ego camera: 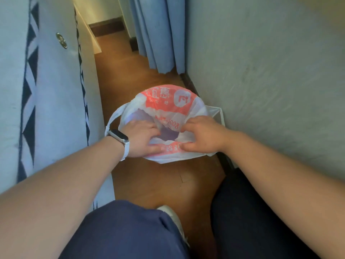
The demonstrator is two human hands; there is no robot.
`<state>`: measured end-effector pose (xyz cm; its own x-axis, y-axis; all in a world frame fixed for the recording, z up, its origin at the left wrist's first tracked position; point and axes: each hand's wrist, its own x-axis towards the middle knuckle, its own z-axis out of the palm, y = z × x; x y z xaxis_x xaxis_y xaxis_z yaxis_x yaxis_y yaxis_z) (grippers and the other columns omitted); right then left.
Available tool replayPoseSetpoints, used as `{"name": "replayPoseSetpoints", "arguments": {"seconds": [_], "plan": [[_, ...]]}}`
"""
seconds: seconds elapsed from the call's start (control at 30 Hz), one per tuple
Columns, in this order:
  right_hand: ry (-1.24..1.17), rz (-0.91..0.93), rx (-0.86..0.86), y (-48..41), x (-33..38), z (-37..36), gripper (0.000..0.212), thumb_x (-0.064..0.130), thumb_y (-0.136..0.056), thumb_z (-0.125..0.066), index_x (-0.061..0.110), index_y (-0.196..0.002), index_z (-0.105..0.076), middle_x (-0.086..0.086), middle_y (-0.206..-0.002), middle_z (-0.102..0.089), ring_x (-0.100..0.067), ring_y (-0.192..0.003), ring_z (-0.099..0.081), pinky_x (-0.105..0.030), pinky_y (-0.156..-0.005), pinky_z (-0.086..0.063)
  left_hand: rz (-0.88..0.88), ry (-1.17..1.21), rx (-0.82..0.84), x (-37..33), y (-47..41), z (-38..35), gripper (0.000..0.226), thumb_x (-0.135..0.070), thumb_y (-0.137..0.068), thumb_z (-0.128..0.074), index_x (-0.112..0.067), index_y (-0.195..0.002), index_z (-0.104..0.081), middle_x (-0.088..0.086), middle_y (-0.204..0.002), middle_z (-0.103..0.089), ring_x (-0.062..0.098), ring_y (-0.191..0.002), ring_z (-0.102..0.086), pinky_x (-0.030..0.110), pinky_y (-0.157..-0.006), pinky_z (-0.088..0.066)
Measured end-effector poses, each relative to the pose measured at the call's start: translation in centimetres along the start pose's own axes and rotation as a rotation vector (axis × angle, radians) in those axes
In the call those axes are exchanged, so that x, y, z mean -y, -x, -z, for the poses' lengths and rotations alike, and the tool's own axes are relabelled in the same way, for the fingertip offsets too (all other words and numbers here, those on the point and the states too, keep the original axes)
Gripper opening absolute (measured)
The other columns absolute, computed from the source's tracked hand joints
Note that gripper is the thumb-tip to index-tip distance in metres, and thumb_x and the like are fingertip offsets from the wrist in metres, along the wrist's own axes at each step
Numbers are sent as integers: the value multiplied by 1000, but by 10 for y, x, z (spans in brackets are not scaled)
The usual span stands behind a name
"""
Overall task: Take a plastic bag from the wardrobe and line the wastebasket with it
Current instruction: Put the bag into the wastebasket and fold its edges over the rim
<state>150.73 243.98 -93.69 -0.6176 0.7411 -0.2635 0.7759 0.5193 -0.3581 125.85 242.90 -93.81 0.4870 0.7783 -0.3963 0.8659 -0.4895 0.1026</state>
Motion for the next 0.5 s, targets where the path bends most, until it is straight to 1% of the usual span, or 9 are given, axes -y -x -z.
{"name": "replayPoseSetpoints", "arguments": {"seconds": [0.07, 0.13, 0.17, 0.2, 0.23, 0.3, 0.37, 0.43, 0.5], "plan": [[38, 6, 29, 5, -1, -5, 56, 65, -84, -52, 27, -125, -61, 3, -115, -63, -22, -109, -55, -39, -97, -41, -2, 9, 77, -1, 5, -4, 56, -73, -84, -36, -38, -125, -52, -10, -120, -60, 16, -108, -54, 39, -92, -47], [89, 5, 43, 7, -2, -7, 53, 63, -87, -52, 27, -125, -61, 3, -114, -63, -22, -108, -54, -37, -94, -38, 19, 76, 144, -8, 8, -7, 43, -71, -87, -40, -37, -108, -56, -12, -99, -63, 12, -89, -56, 35, -79, -50], [105, 6, 46, 7, -2, -8, 52, 62, -87, -52, 26, -123, -62, 3, -113, -62, -21, -107, -53, -36, -92, -37, 21, 86, 165, -13, 9, -8, 39, -71, -87, -40, -36, -97, -54, -13, -89, -60, 9, -81, -54, 33, -73, -49], [109, 13, 50, 8, -2, -9, 50, 61, -88, -53, 26, -122, -62, 3, -112, -62, -21, -106, -53, -36, -91, -37, 10, 74, 178, -16, 10, -8, 38, -72, -86, -41, -36, -92, -52, -14, -82, -58, 9, -76, -53, 31, -69, -47], [98, 21, 58, 8, -1, -10, 49, 60, -87, -55, 26, -121, -62, 4, -110, -61, -21, -105, -54, -36, -91, -37, -9, 50, 190, -20, 10, -8, 41, -72, -86, -40, -34, -91, -53, -13, -80, -57, 9, -75, -53, 30, -67, -47], [66, 32, 79, 10, -2, -11, 49, 61, -84, -57, 28, -120, -62, 6, -109, -60, -19, -105, -53, -34, -91, -35, -53, -2, 221, -24, 10, -10, 49, -75, -84, -40, -31, -96, -58, -9, -84, -61, 11, -77, -55, 32, -69, -49], [64, 44, 105, 11, -3, -12, 51, 62, -82, -59, 30, -122, -61, 7, -111, -57, -17, -106, -49, -33, -93, -33, -87, -26, 236, -25, 11, -12, 50, -75, -84, -41, -30, -98, -59, -9, -86, -63, 11, -77, -56, 30, -69, -48], [76, 46, 136, 12, -3, -11, 51, 62, -81, -59, 32, -123, -59, 8, -112, -54, -16, -107, -45, -35, -98, -31, -114, -33, 199, -25, 12, -13, 43, -69, -87, -44, -29, -90, -59, -9, -79, -61, 11, -72, -54, 29, -68, -48], [71, 60, 123, 11, -4, -13, 41, 58, -82, -60, 33, -115, -63, 9, -103, -52, -15, -100, -45, -37, -100, -32, -131, -60, 115, -24, 13, -14, 35, -57, -91, -46, -26, -79, -57, -7, -70, -56, 12, -65, -51, 31, -67, -49]]}}
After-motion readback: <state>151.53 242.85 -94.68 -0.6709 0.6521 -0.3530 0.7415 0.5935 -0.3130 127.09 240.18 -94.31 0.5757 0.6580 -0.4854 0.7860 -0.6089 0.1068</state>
